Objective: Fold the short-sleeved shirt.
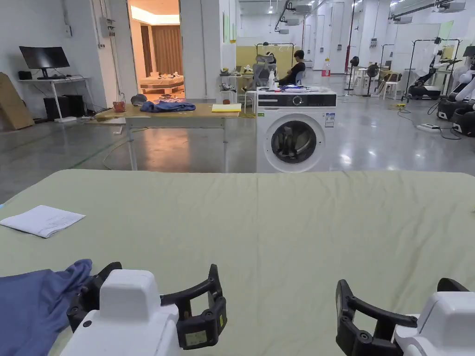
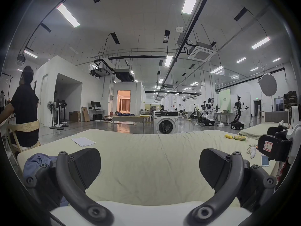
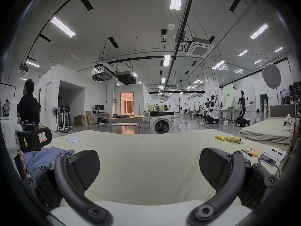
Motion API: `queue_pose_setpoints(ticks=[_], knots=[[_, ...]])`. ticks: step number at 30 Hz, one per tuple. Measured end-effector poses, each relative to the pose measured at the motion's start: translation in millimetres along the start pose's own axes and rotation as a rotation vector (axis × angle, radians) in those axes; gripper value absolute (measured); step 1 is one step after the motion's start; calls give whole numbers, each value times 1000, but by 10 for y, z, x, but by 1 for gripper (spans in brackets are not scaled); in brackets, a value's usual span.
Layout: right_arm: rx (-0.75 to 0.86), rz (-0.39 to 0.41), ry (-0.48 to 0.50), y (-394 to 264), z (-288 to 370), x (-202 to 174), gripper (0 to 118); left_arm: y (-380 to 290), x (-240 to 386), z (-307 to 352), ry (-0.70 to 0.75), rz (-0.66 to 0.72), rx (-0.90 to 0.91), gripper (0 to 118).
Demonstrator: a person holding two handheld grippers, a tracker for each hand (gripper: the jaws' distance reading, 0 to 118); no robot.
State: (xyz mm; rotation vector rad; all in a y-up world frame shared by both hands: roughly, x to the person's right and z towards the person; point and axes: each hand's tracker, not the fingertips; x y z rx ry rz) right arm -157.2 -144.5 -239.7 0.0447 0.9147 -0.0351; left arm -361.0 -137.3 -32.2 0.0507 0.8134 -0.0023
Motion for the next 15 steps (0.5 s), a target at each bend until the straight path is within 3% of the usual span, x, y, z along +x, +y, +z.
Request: queue_pose_setpoints(ticks=[12, 14, 15], knots=[[22, 4, 8, -9, -5, -18, 118, 11, 21, -3, 34, -43, 19, 108], [49, -119, 8, -33, -18, 42, 118, 25, 93, 6, 73, -171, 83, 108], [62, -263, 1, -75, -26, 118, 118, 29, 186, 9, 120, -327, 119, 108]])
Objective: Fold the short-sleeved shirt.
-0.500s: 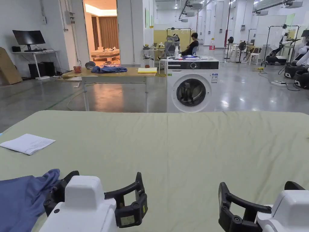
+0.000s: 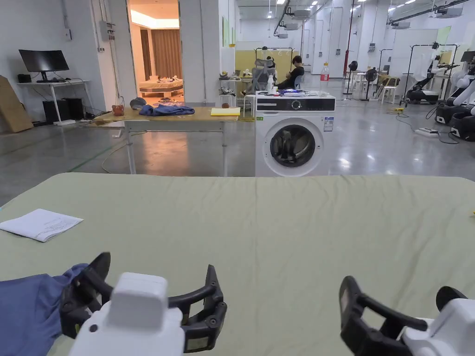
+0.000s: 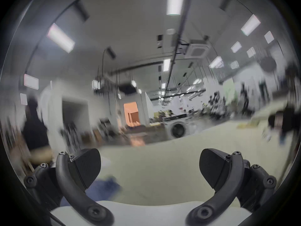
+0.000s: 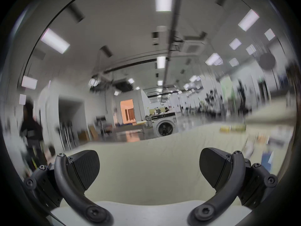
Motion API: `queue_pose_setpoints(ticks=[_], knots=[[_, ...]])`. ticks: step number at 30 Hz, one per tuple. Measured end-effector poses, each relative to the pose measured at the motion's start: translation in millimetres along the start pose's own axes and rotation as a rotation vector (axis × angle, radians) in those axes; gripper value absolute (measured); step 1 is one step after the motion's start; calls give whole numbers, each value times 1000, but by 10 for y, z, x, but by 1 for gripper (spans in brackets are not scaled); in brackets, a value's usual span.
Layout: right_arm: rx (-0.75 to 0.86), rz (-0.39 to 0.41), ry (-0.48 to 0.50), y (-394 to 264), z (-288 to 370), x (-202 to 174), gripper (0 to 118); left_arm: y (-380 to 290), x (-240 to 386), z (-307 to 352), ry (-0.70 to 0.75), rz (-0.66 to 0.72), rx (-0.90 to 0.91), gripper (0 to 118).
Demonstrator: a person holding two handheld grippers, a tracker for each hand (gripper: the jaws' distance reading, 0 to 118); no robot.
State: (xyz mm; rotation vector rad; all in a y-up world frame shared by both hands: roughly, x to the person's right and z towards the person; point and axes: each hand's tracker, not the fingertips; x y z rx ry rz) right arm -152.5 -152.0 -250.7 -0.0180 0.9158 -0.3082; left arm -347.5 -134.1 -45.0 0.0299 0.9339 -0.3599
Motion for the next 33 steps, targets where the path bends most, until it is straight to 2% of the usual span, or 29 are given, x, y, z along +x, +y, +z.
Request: queue_pose_setpoints(ticks=[2, 3, 4, 5, 6, 7, 8, 9, 10, 12, 14, 16, 17, 18, 19, 20, 22, 24, 26, 31, 33], knots=[[-24, -438, -93, -112, -8, 206, 118, -59, 261, 13, 55, -453, 89, 108], [-105, -833, -197, -236, 26, 363, 118, -159, 410, 14, 74, -801, 150, 108], [-165, -1183, -245, -401, 66, 507, 118, -335, 519, 10, 89, -1162, 205, 108], [-224, -1431, -282, -587, 96, 592, 118, -535, 543, 1, 110, -1490, 275, 108], [-280, -1662, -319, -774, 125, 640, 118, -703, 503, -28, 157, -1752, 367, 108], [-309, -1756, -339, -903, 173, 672, 118, -684, 469, -29, 138, -1749, 383, 108], [-303, -1695, -353, -918, 197, 688, 118, -590, 498, -7, 76, -1566, 314, 108], [-277, -1542, -337, -851, 190, 713, 117, -524, 483, -1, 0, -1267, 218, 108], [-239, -1313, -311, -703, 167, 728, 118, -379, 448, -8, -53, -1015, 129, 108], [-123, -897, -242, -382, 79, 623, 118, -198, 305, -73, -89, -625, -13, 108], [8, -403, -156, -83, 70, 421, 117, -88, 65, -71, -88, -279, -57, 108], [144, 221, -129, 63, 81, 62, 118, -80, -153, -73, -65, 112, -98, 108], [179, 465, -143, 37, 97, -92, 118, -132, -241, -60, -60, 280, -84, 108], [193, 628, -167, -15, 110, -197, 118, -180, -301, -26, -58, 393, -66, 108], [182, 684, -166, -57, 82, -201, 118, -197, -325, 13, -29, 377, -36, 108], [170, 682, -131, -64, 101, -225, 118, -200, -316, 47, 3, 341, -14, 108], [151, 536, -74, -51, 145, -248, 118, -164, -250, 95, 30, 234, 25, 108], [137, 385, -73, -45, 161, -132, 118, -140, -253, 75, 15, 188, 10, 108], [117, 317, -61, -52, 136, -80, 118, -108, -234, 51, -12, 199, -24, 108], [81, 317, -95, -49, 134, -76, 118, -121, -294, 23, -89, 314, -103, 108], [82, 316, -97, -42, 146, -54, 118, -106, -293, 28, -92, 313, -109, 108]])
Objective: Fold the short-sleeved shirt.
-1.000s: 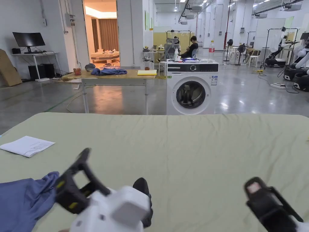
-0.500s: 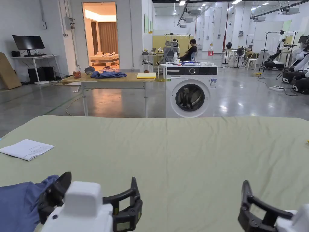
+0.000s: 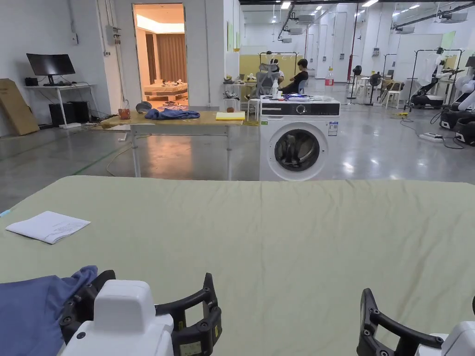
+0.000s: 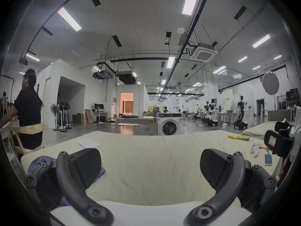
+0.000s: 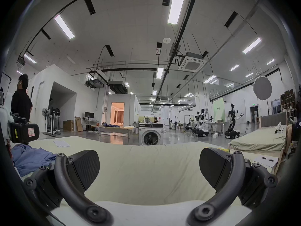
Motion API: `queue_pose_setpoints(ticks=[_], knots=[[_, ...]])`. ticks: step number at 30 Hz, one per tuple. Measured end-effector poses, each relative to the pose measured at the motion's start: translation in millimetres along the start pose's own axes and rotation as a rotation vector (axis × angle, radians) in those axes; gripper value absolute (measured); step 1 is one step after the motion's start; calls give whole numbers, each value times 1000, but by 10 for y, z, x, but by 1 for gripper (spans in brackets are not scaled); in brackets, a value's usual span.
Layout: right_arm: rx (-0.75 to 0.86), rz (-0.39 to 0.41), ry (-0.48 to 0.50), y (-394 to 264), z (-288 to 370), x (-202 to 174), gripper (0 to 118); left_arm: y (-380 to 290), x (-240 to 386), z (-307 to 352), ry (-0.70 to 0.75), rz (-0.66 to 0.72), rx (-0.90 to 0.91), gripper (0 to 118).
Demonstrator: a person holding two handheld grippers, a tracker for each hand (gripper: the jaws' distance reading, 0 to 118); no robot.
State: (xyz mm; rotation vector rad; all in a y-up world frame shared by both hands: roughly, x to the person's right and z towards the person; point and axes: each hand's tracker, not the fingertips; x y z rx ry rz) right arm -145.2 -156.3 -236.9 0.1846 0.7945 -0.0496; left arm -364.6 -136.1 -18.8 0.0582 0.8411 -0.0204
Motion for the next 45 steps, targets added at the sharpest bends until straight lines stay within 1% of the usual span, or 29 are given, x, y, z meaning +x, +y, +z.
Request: queue_pose_setpoints(ticks=[6, 11, 17, 24, 31, 36, 38, 39, 40, 41, 42, 43, 44, 45], knots=[[-10, 31, 20, 24, -3, -30, 118, -20, 59, 4, -14, -59, -2, 108], [-16, 6, 25, 30, -10, -37, 118, -15, 94, -2, -28, -57, -2, 108], [-27, 16, 33, 32, -26, -36, 118, -27, 106, -13, -19, -77, 19, 108], [-33, -5, 47, 43, -46, -27, 118, -23, 135, -23, -18, -71, 24, 108], [-31, -7, 55, 77, -44, -54, 118, -28, 154, -32, -20, -81, 24, 108], [-26, 9, 51, 74, -33, -67, 118, -25, 106, -38, -8, -44, 12, 108], [-33, 16, 59, 70, -27, -69, 115, -25, 95, -34, -1, -47, -3, 107], [-37, 19, 68, 65, -21, -69, 111, -27, 91, -24, 2, -50, -7, 100], [-36, 22, 87, 57, -11, -62, 101, -29, 91, -3, 6, -59, 3, 83], [-29, 31, 98, 48, 2, -56, 77, -28, 93, 15, 1, -69, 12, 48], [-32, 36, 113, 50, 7, -55, 18, -24, 94, 8, -3, -74, 7, 2], [-49, 37, 111, 56, -11, -55, 0, -27, 98, 1, -19, -82, -11, 0], [-81, 34, 91, 56, -19, -74, 0, -33, 103, 10, 9, -82, -3, 0], [-96, 3, 77, 45, -25, -76, 0, -34, 101, 9, 15, -81, -6, 0]])
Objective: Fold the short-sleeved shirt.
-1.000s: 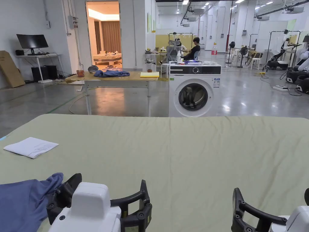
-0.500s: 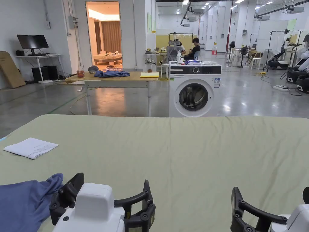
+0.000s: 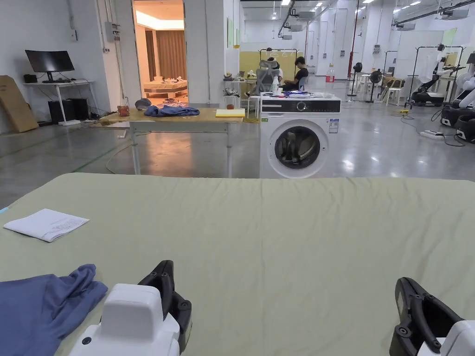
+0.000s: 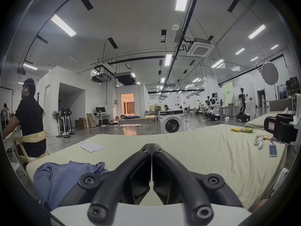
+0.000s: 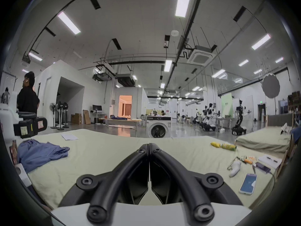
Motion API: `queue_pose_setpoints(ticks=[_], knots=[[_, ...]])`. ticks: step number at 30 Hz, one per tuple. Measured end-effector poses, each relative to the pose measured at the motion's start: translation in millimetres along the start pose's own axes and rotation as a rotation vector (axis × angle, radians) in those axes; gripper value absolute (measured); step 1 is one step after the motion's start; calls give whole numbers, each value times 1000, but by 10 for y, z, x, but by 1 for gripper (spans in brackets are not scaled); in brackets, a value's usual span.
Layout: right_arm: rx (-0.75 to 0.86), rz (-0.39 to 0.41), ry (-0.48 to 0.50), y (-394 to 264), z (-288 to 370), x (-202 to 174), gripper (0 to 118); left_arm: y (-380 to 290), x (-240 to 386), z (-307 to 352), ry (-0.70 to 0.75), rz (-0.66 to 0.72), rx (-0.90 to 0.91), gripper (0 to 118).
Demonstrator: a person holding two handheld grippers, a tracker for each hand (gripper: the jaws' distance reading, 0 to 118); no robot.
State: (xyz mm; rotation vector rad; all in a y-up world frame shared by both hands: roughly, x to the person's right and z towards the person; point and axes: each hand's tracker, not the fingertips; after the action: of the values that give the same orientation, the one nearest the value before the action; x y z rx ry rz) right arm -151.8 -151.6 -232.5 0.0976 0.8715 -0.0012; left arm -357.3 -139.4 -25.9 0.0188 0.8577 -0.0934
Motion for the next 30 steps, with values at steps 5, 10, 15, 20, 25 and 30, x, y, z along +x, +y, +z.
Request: queue_pose_setpoints(ticks=[5, 10, 15, 20, 25, 30], knots=[[-14, -51, -22, 6, -52, 81, 0, 30, -34, -33, -6, 39, -33, 0], [-9, -91, -29, 56, -57, 141, 0, 26, -76, -4, 34, 20, -45, 0], [-109, -156, 79, 73, -321, -93, 0, 93, -600, 194, 136, 5, -72, 0], [-100, -143, 305, 165, -585, -865, 0, 190, -1451, 701, 416, -53, -66, 0], [-76, -171, 464, 271, -692, -1399, 0, 68, -1966, 1152, 592, -45, -126, 0], [-96, -122, 446, 219, -782, -1351, 0, -51, -2016, 1048, 593, 12, -138, 0]])
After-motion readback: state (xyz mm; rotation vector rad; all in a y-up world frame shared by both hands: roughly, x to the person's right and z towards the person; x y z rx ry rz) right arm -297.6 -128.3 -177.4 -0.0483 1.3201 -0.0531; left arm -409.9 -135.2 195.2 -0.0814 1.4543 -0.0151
